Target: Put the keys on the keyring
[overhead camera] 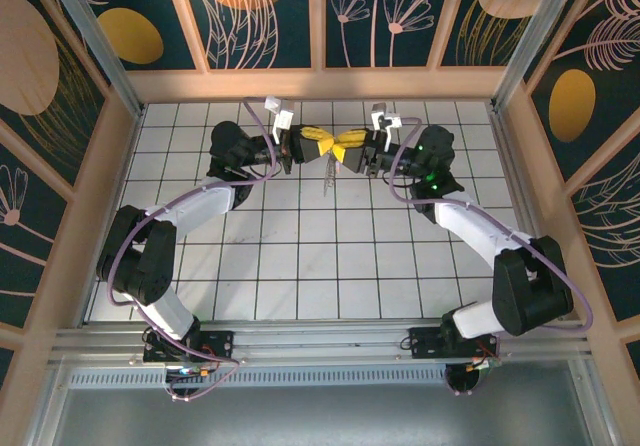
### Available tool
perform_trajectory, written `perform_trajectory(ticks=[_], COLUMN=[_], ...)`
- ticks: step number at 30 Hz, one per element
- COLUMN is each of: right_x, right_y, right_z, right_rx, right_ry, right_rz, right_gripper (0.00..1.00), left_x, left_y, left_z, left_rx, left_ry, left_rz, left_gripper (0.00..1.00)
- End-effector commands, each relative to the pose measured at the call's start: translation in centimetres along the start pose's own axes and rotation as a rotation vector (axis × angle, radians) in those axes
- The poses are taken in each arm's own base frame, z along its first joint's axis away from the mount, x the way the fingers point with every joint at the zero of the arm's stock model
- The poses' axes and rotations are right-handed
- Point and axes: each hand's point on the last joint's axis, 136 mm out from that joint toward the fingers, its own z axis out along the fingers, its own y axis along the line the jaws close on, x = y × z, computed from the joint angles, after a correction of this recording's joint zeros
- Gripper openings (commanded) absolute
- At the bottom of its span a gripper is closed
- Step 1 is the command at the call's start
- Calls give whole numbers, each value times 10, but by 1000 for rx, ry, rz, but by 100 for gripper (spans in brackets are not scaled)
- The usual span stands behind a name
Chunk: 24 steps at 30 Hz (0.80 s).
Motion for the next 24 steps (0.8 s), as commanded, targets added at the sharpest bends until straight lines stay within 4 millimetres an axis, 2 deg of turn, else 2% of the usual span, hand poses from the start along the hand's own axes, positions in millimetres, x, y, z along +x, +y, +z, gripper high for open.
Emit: perform_trajectory(ticks=[1, 10, 18, 22, 24], right_x=[-15, -17, -19, -17, -15], right_y=[7, 8, 6, 0, -2], right_z=[4, 4, 2, 3, 3], right_rx=[-24, -27, 3, 31, 41], right_ry=[-30, -26, -21, 11, 29], right_rz=[-43, -52, -67, -69, -71], right_gripper=[26, 0, 0, 0, 0], left_x=[-15, -15, -16, -20, -23], left_y=[-11, -11, -4, 3, 5], left_z=[4, 4, 4, 5, 5], left_rx=[30, 30, -8, -43, -55], left_ry=[-19, -18, -22, -23, -17], left_rz=[74, 73, 66, 81, 93], left_gripper=[0, 0, 0, 16, 19])
